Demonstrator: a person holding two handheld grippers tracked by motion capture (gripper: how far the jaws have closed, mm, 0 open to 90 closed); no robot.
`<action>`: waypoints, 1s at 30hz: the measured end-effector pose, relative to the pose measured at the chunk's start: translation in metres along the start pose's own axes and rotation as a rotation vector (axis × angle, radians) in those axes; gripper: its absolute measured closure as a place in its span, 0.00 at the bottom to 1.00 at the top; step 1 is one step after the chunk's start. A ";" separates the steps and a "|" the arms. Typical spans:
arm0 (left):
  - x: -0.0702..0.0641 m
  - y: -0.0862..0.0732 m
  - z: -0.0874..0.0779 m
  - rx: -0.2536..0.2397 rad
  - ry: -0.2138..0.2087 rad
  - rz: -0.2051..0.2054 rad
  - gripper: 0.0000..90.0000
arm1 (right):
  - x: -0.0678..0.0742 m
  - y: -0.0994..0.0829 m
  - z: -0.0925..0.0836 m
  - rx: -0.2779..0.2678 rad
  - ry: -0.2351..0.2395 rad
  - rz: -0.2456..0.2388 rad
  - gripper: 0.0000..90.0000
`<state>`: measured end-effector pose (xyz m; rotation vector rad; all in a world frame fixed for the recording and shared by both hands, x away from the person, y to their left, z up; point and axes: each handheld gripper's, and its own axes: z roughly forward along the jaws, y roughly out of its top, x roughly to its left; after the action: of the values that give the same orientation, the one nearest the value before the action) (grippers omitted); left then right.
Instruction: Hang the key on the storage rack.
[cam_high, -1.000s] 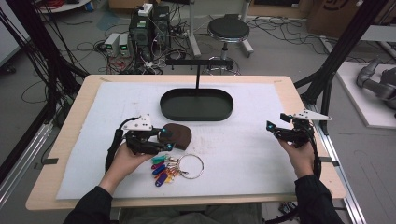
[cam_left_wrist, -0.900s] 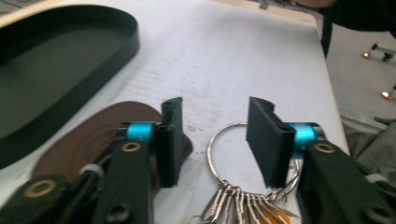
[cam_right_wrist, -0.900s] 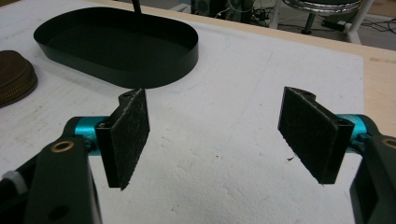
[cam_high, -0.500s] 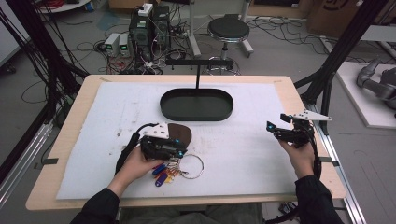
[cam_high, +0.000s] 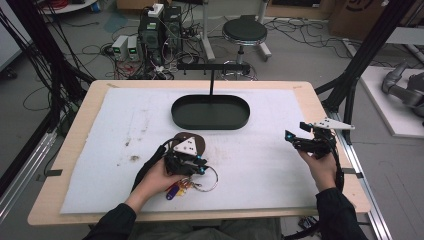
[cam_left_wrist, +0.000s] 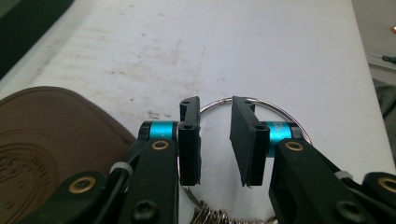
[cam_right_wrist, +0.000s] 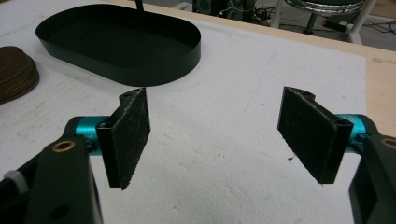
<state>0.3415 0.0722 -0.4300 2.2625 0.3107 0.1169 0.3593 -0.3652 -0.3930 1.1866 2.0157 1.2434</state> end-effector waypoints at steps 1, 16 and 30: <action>0.000 0.000 0.002 0.009 0.005 0.004 0.82 | 0.000 0.000 0.000 -0.002 0.001 -0.002 0.29; -0.001 -0.010 -0.006 0.046 0.077 -0.045 0.84 | -0.003 -0.001 -0.001 -0.007 0.001 -0.003 0.29; 0.000 -0.016 -0.002 0.071 0.113 -0.076 0.90 | -0.002 -0.001 0.000 -0.009 0.002 -0.004 0.29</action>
<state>0.3381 0.0832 -0.4409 2.3155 0.4666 0.1969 0.3596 -0.3674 -0.3940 1.1771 2.0106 1.2515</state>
